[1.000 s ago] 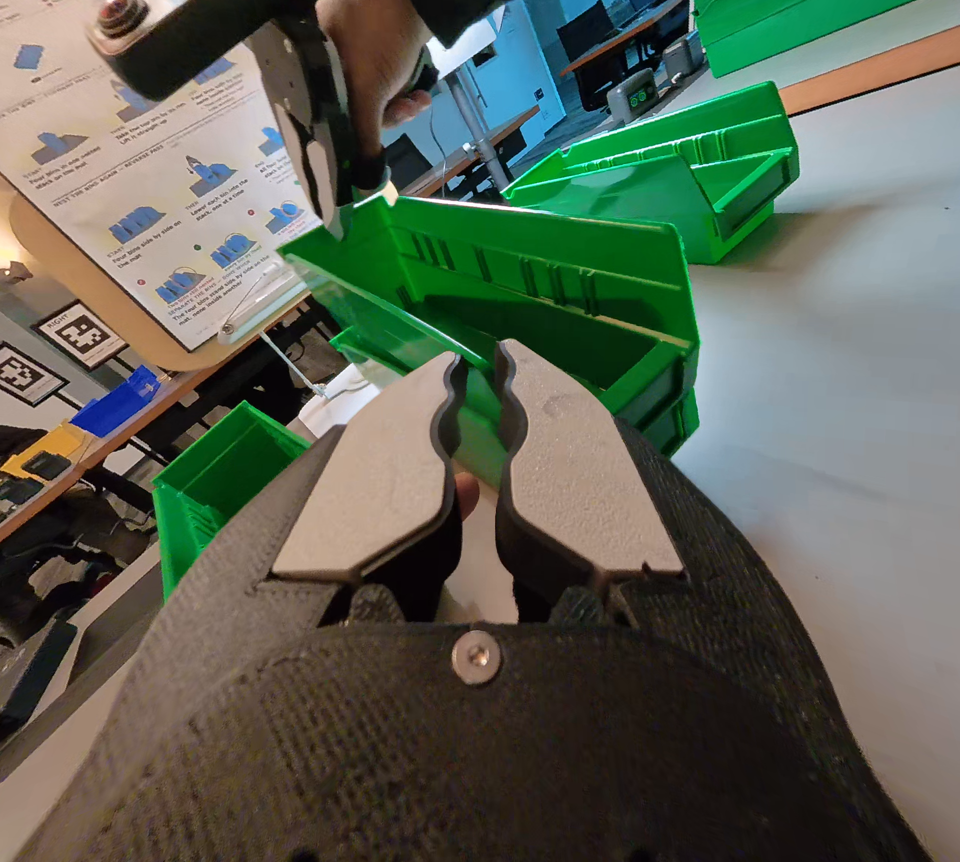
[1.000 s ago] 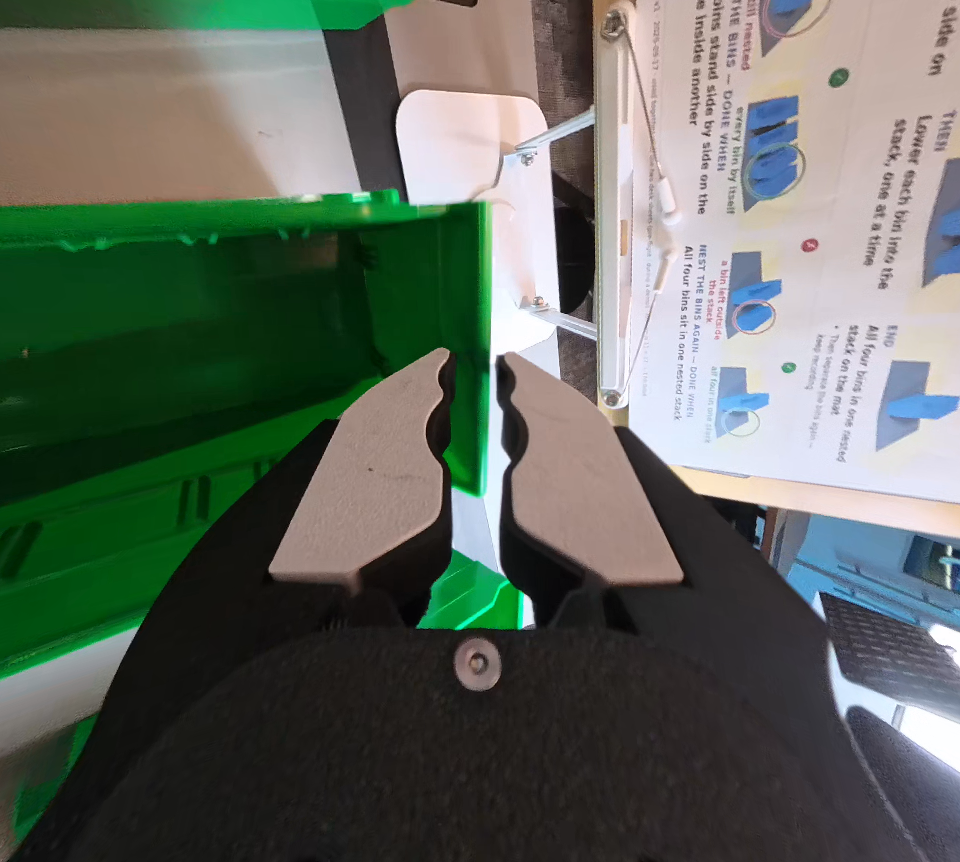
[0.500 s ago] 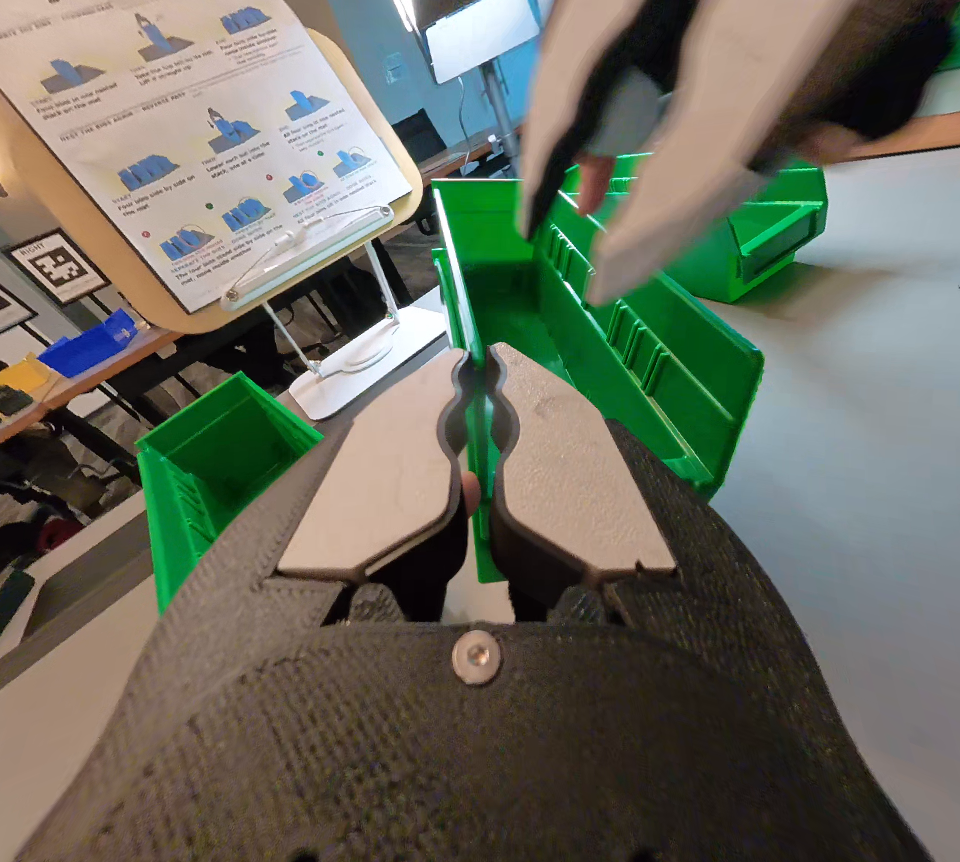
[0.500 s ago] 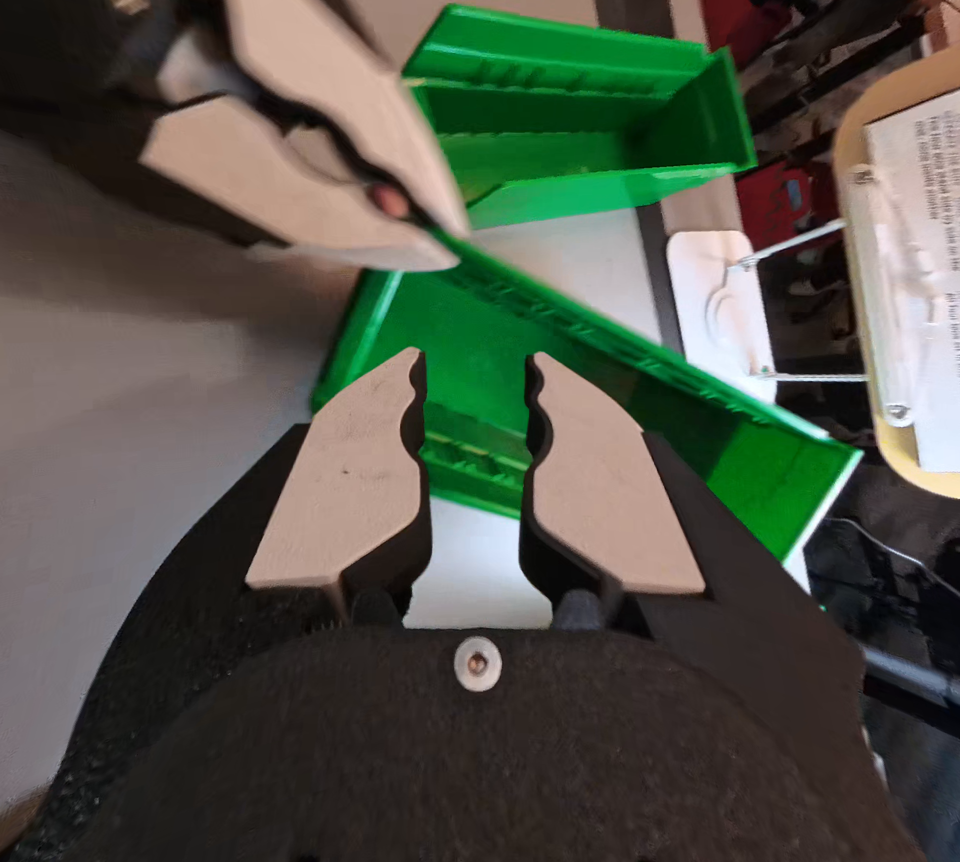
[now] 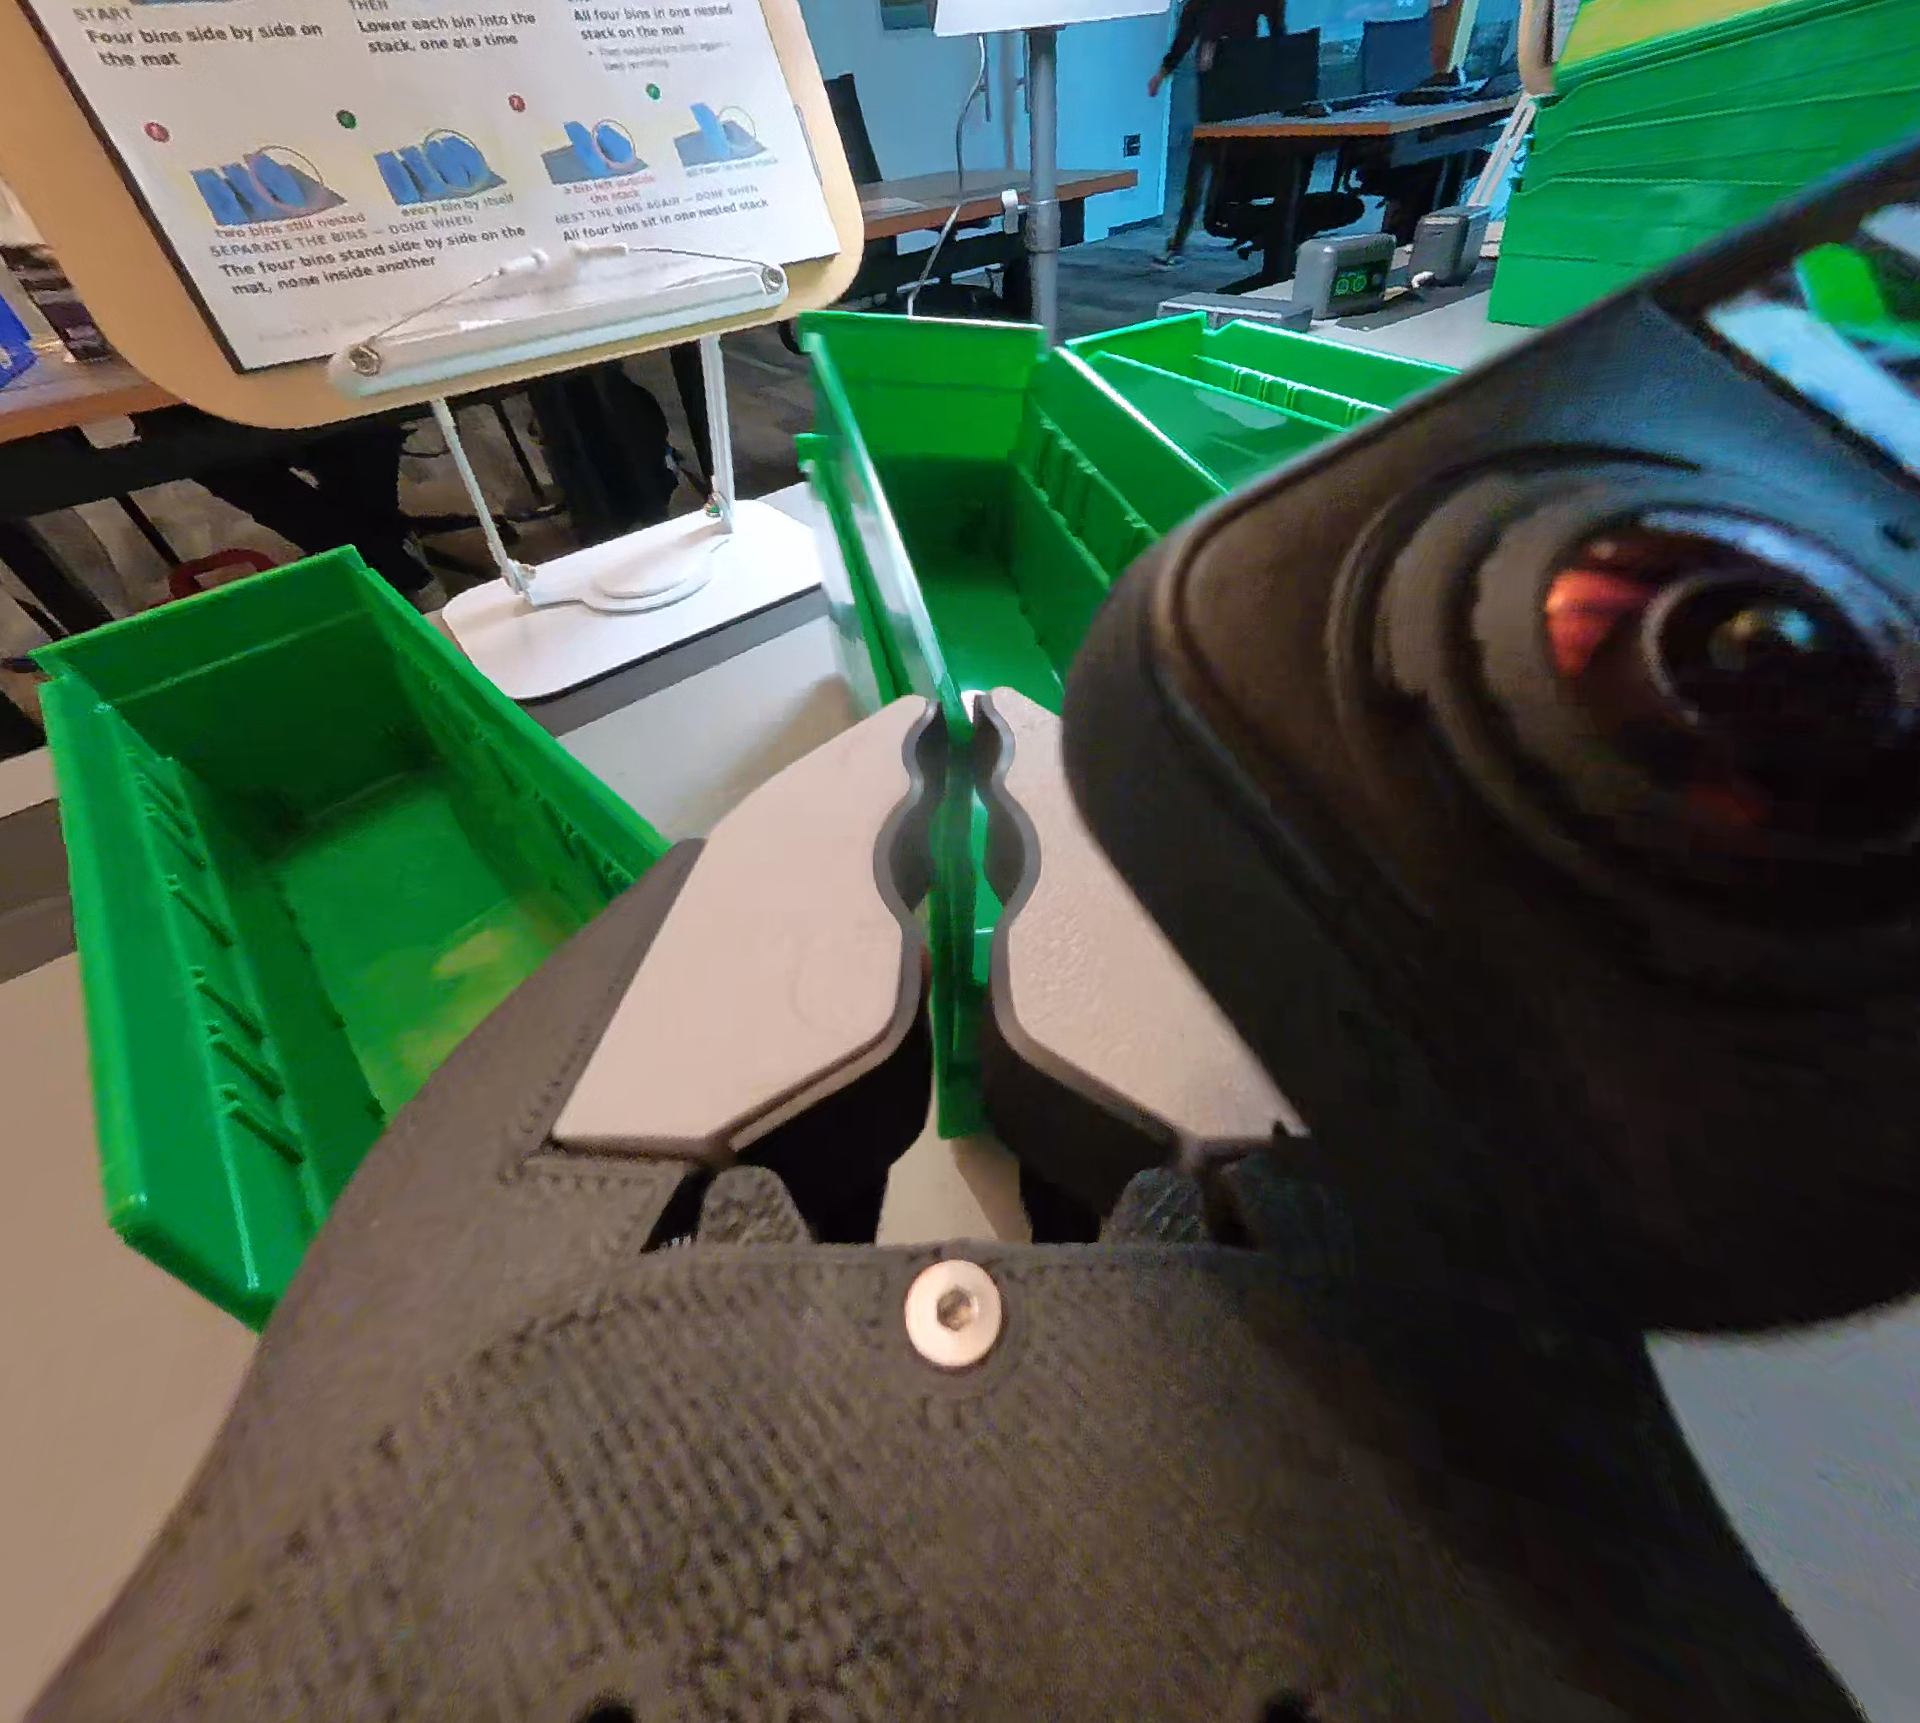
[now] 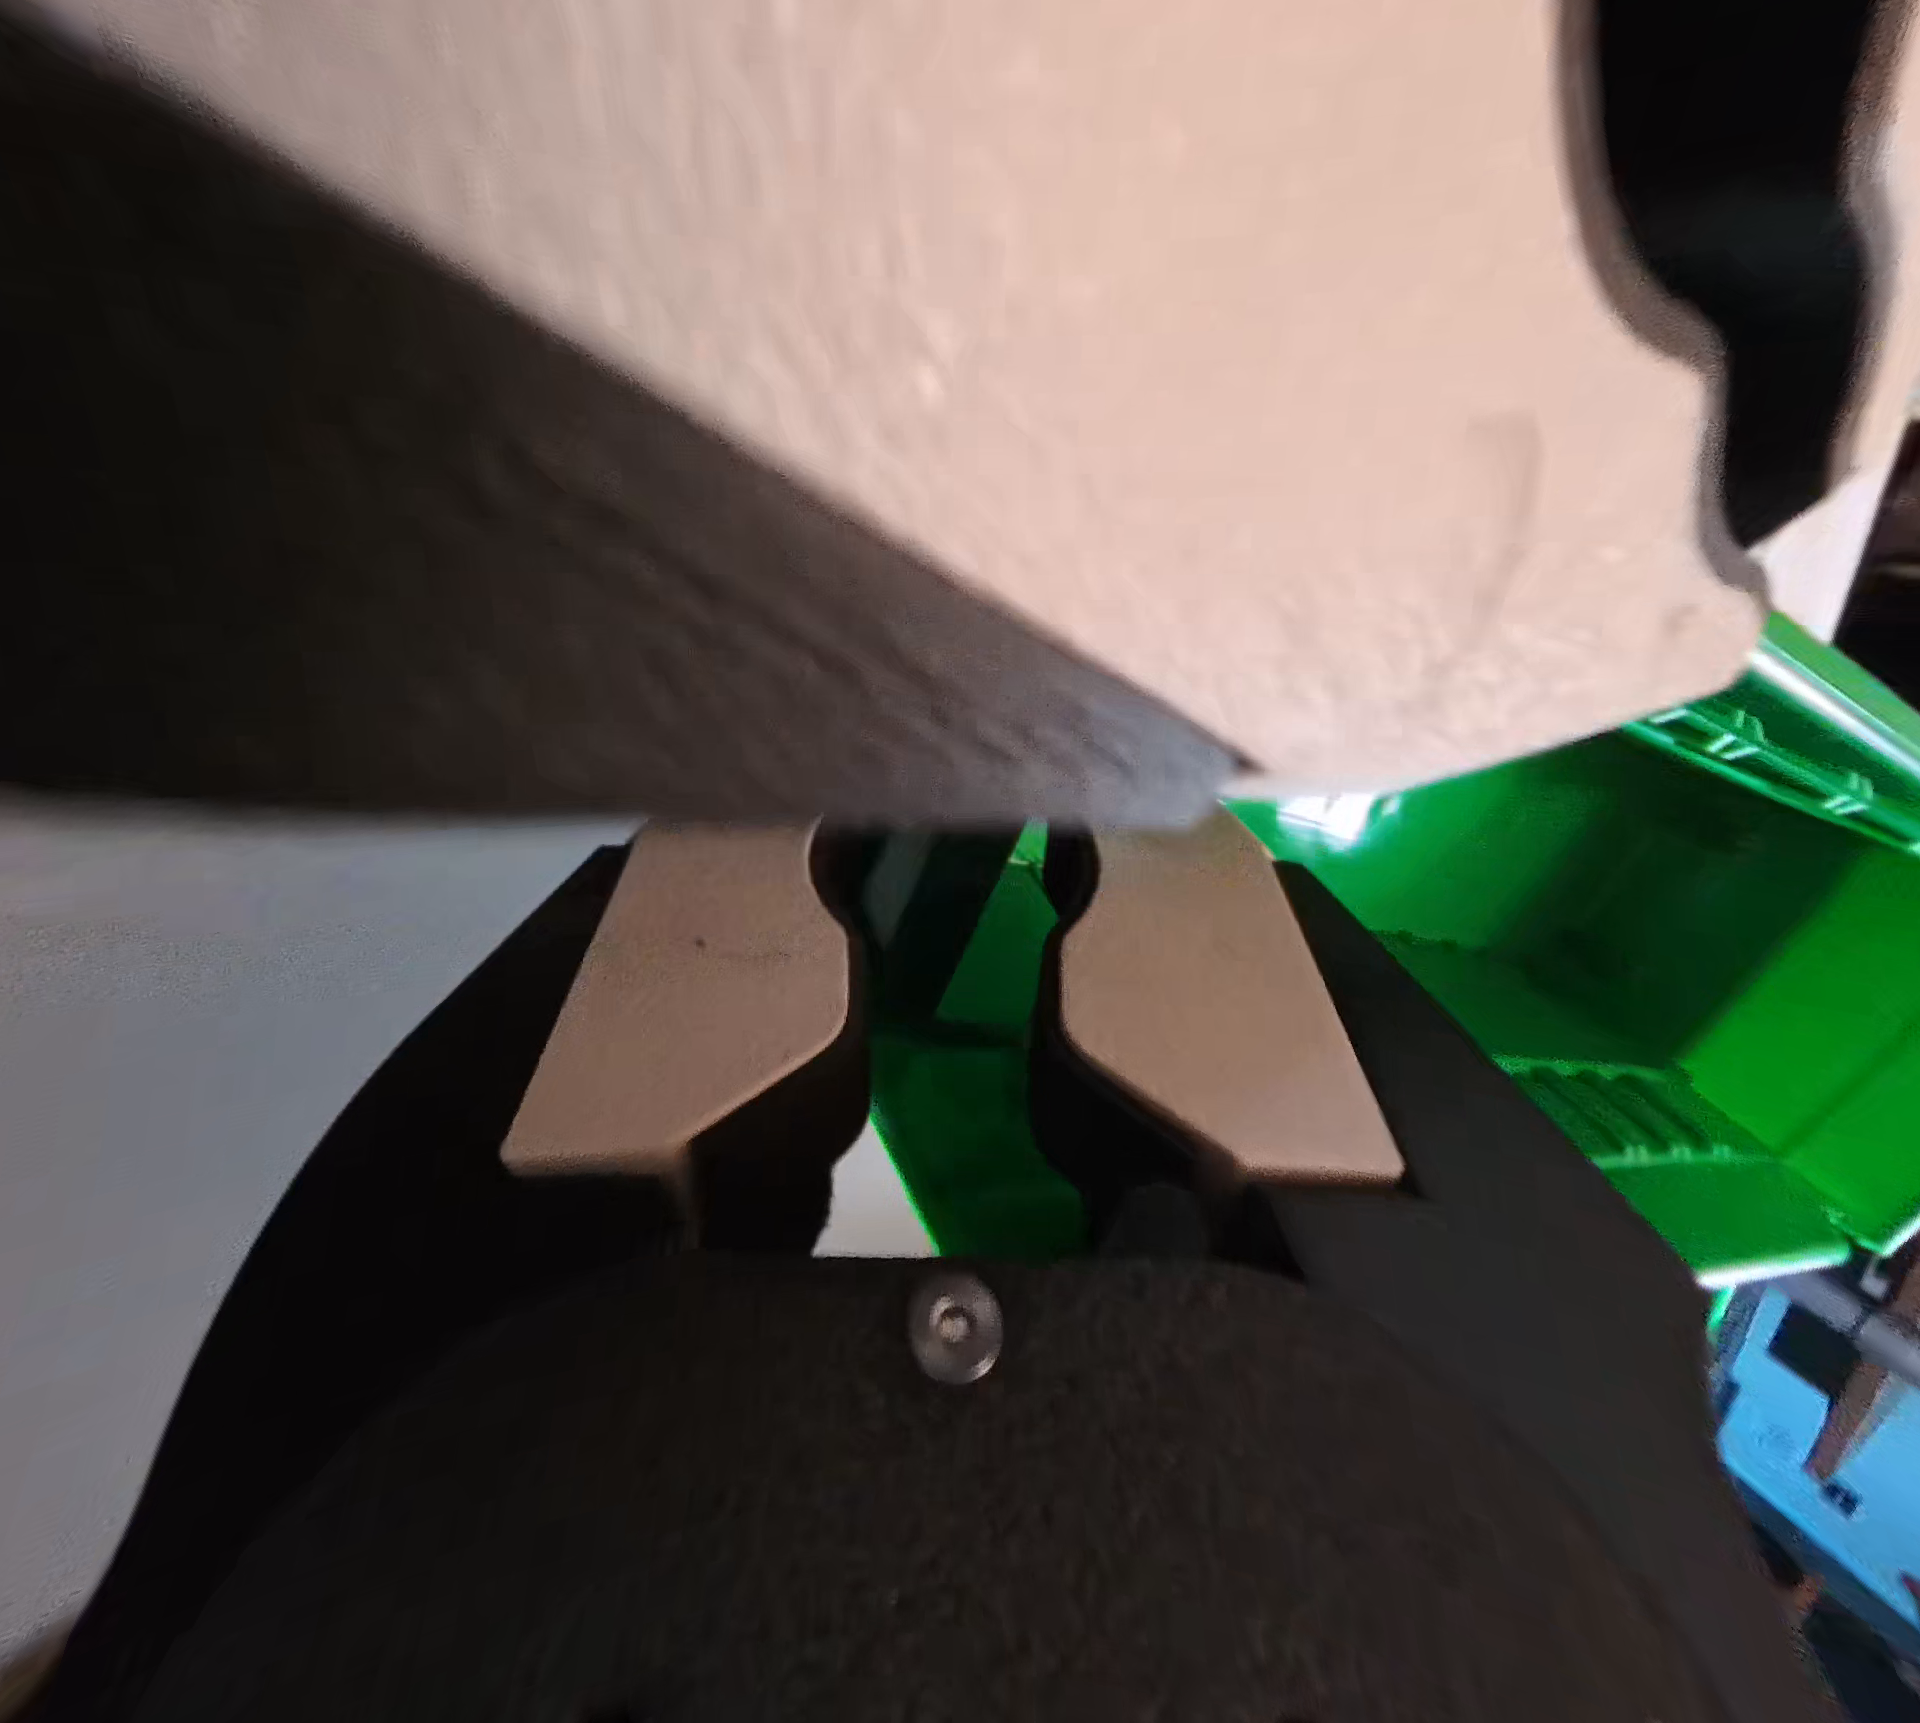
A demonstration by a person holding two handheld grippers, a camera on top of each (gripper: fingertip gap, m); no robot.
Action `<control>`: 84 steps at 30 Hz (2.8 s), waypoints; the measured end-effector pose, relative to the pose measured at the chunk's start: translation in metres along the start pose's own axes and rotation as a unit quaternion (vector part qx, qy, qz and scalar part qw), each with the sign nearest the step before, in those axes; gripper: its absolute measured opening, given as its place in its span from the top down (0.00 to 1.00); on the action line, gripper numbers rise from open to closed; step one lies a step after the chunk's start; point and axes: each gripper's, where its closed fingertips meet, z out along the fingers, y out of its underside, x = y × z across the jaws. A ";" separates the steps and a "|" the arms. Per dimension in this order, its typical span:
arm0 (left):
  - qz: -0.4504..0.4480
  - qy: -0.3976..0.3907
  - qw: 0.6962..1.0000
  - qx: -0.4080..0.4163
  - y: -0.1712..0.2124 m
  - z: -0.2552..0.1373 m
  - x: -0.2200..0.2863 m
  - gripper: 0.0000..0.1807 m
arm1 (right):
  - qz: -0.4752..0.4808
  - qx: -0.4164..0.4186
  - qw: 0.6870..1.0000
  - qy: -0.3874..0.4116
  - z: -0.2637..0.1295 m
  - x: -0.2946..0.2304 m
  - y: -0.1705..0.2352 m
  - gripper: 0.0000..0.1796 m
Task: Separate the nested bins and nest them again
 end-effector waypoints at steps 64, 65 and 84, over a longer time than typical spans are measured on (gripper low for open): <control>-0.001 0.094 0.974 -0.204 0.110 0.000 0.015 0.94 | -0.049 -0.092 0.992 0.066 -0.054 0.081 0.134 0.83; 0.004 0.092 0.974 -0.205 0.110 -0.001 0.013 0.94 | -0.047 -0.100 0.992 0.067 -0.037 0.073 0.140 0.84; 0.106 0.111 0.971 -0.180 0.108 0.005 -0.001 0.92 | -0.033 -0.133 0.983 0.126 0.029 0.052 0.150 0.84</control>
